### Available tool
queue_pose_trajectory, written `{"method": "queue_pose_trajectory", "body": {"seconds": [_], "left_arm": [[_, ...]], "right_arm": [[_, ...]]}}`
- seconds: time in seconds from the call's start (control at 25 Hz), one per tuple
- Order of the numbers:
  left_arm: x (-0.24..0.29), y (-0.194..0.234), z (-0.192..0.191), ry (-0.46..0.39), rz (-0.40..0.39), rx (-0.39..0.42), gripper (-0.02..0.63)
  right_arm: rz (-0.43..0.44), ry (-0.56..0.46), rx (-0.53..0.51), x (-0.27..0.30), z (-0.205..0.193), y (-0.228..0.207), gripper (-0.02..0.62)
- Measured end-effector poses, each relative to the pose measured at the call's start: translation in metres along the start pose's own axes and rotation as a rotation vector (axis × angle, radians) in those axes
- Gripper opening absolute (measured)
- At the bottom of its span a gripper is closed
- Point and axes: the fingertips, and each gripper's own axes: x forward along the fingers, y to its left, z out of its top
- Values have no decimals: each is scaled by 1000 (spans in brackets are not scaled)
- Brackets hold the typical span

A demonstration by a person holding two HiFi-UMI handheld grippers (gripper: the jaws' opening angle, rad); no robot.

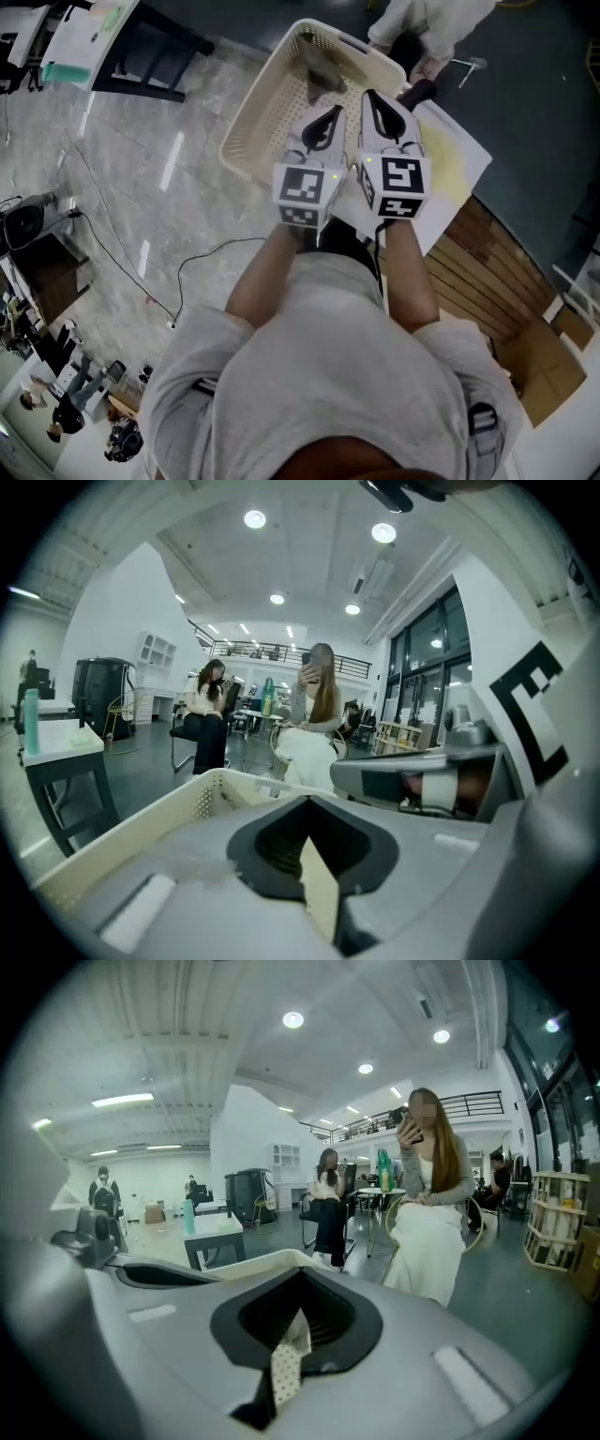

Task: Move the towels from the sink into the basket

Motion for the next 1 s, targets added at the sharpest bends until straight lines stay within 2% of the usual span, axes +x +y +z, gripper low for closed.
{"method": "queue_pose_trajectory", "body": {"seconds": [0.28, 0.6, 0.84, 1.0], "left_arm": [[9, -70, 8, -10, -115, 65, 20], [36, -153, -13, 41, -270, 107, 20], [51, -200, -27, 75, -349, 128, 21], [56, -216, -41, 109, -376, 142, 20]], "right_arm": [[-116, -26, 39, -62, -9, -47, 6], [-264, -29, 95, -118, -34, -112, 6], [-353, -4, 144, -157, -62, -151, 5], [-381, -1, 170, -169, -75, -163, 6]]}}
